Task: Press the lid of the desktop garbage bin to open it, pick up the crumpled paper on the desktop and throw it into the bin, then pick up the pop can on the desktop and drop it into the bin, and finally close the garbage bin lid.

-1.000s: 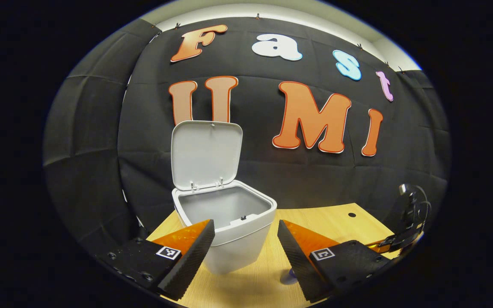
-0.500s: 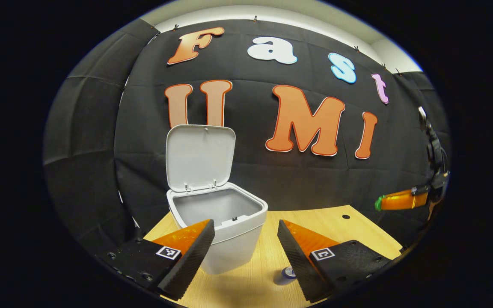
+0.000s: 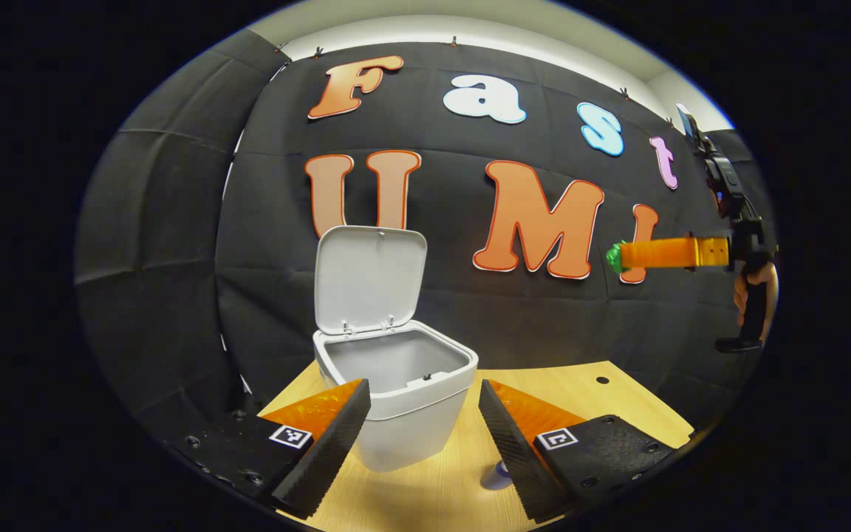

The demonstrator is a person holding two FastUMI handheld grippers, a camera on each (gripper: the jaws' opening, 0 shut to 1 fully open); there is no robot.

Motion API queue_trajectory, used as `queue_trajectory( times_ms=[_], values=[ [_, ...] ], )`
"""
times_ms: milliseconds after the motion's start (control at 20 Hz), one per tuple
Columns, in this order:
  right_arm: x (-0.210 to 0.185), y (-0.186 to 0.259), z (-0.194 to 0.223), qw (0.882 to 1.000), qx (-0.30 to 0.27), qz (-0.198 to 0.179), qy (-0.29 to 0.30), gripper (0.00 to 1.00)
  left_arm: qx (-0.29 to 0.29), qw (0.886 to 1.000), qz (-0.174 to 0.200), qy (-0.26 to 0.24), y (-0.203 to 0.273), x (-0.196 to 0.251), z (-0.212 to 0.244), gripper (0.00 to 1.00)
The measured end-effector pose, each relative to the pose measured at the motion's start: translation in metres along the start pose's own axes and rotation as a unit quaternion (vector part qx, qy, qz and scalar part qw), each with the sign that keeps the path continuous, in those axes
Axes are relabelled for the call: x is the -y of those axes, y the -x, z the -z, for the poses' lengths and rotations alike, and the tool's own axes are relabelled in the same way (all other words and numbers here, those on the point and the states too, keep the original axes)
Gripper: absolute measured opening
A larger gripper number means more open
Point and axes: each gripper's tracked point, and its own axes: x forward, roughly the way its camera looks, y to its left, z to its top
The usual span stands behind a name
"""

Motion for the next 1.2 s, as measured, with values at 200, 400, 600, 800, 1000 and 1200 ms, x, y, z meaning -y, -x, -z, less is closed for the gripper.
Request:
queue_trajectory(
  times_ms=[200,400,600,800,1000,1200],
  values=[
    [-0.035,-0.044,-0.022,1.0,0.009,-0.022,0.018,0.03,-0.006,1.0,-0.016,0.009,0.012,-0.022,0.009,0.95],
    [-0.072,-0.088,-0.02,0.998,-0.007,-0.047,0.03,0.03,-0.006,0.999,-0.029,0.016,0.026,-0.041,0.012,0.94],
    [-0.106,-0.131,0.002,0.996,-0.041,-0.066,0.042,0.03,-0.004,0.999,-0.043,0.016,0.038,-0.06,0.014,0.94],
    [-0.118,-0.169,0.029,0.994,-0.079,-0.051,0.054,0.03,-0.006,0.998,-0.056,0.02,0.05,-0.079,0.019,0.94],
    [-0.121,-0.197,0.067,0.987,-0.144,-0.033,0.069,0.04,-0.012,0.997,-0.075,0.028,0.061,-0.103,0.023,0.94],
    [-0.131,-0.217,0.087,0.983,-0.171,-0.031,0.061,0.04,-0.013,0.995,-0.092,0.036,0.067,-0.123,0.026,0.94]
  ],
)
